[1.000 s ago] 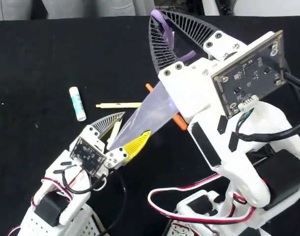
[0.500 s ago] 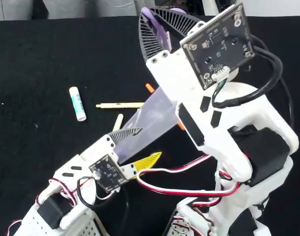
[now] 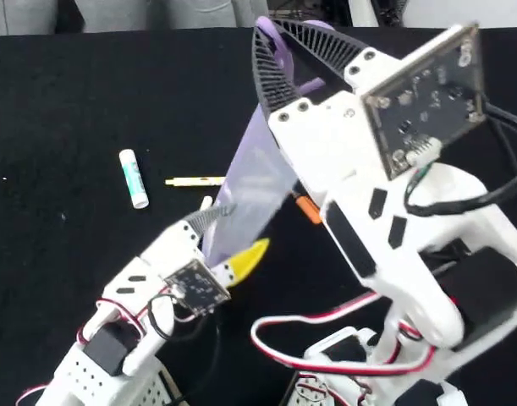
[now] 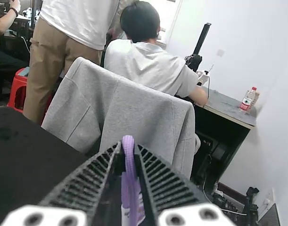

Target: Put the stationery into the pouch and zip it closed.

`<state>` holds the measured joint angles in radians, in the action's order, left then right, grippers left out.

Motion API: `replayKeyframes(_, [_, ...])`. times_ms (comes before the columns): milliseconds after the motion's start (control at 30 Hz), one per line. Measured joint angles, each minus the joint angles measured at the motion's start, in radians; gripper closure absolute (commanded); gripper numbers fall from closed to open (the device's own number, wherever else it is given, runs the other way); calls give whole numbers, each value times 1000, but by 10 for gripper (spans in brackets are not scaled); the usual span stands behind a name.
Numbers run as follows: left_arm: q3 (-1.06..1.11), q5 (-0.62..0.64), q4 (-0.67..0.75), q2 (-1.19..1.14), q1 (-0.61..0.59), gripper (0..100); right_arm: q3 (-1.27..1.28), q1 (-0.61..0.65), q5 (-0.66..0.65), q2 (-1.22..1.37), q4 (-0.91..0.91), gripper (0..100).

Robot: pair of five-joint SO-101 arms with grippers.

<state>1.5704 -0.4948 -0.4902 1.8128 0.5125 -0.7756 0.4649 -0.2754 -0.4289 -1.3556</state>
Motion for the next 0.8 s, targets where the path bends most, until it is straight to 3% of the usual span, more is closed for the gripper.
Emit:
replayKeyframes(400, [2, 0, 101, 0, -149, 737, -140, 8, 0, -2, -160, 988])
replayKeyframes(600, [64, -2, 101, 6, -150, 737, -186, 103, 0, -2, -232, 988])
replayKeyframes(800, [87, -2, 117, 11, -150, 737, -187, 106, 0, -2, -252, 988])
